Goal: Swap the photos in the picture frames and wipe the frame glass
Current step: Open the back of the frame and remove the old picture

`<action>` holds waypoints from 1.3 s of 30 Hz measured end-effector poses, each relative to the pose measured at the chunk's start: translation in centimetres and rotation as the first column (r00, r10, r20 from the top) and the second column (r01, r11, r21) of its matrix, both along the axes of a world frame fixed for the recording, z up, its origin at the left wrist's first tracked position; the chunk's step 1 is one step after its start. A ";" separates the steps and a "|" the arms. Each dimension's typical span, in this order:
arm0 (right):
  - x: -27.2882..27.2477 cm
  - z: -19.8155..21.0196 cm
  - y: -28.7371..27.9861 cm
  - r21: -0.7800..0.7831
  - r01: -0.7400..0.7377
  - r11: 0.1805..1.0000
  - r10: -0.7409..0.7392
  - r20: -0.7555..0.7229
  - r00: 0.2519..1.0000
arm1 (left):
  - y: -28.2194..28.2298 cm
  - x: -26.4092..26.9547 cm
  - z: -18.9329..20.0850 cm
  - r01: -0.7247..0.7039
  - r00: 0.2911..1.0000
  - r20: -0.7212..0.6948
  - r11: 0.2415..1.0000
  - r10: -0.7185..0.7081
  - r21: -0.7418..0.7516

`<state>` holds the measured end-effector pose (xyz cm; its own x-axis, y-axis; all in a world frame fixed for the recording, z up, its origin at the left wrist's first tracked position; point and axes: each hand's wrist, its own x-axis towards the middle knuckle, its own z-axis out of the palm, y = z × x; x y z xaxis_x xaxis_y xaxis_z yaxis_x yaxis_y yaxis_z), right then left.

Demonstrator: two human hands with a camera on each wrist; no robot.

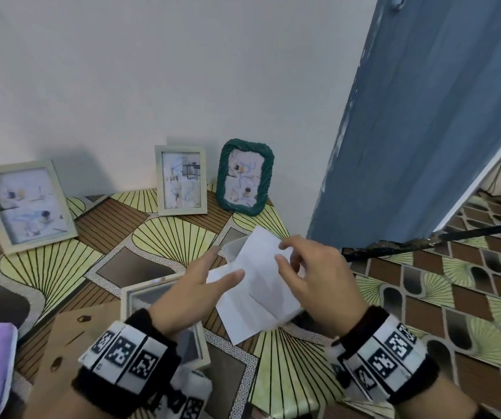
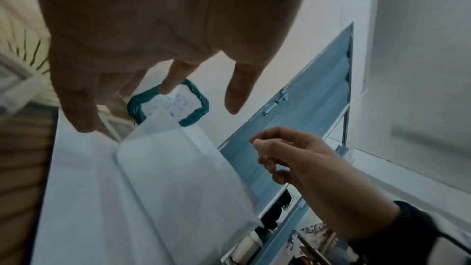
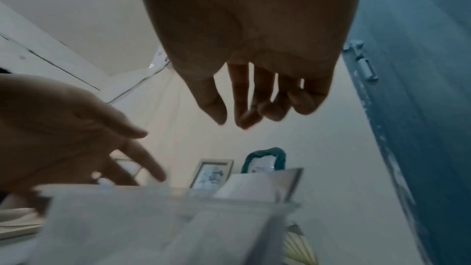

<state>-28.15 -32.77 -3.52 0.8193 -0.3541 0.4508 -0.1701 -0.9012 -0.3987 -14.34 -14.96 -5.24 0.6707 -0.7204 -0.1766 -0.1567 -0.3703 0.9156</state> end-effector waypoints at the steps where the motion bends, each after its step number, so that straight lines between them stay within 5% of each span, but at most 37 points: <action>1: 0.1 0.4 -0.9 -0.023 0.037 0.999 -0.038 -0.019 0.999 | -0.4 -0.1 -0.5 -0.031 0.997 -0.074 0.999 0.030 -0.014; 5: 0.1 0.7 -4.0 -0.013 0.136 0.991 -0.136 -0.195 0.971 | -1.6 -1.0 -1.4 -0.124 0.928 -0.367 0.983 0.066 -0.137; 9: 0.2 -0.1 -4.9 0.131 0.159 0.979 -0.124 -0.240 0.963 | -2.0 -1.1 -2.5 -0.114 0.910 -0.415 0.975 0.026 -0.188; 18: 0.9 -1.7 -4.9 0.235 0.191 0.953 -0.152 -0.175 0.973 | -2.7 -1.0 -2.6 -0.040 0.978 -0.205 0.995 0.021 -0.090; 26: 0.7 -1.2 -4.5 0.151 0.203 0.967 -0.177 -0.168 0.970 | -2.6 -1.7 -2.7 -0.070 0.971 -0.235 0.992 0.043 -0.109; 35: 1.7 4.1 -2.5 -0.009 0.079 0.997 -0.077 0.117 0.990 | -1.4 -1.1 -0.8 -0.134 0.955 -0.288 0.974 0.078 -0.183; 39: 2.3 5.9 -1.0 0.216 0.000 0.976 -0.073 0.331 0.941 | 1.7 -0.3 2.8 -0.211 0.976 -0.116 0.941 0.187 -0.264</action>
<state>-25.87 -33.79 2.43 0.6178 -0.4973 0.6092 -0.0248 -0.7866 -0.6170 -14.68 -13.25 -2.46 0.7961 -0.6026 -0.0568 -0.0198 -0.1198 0.9926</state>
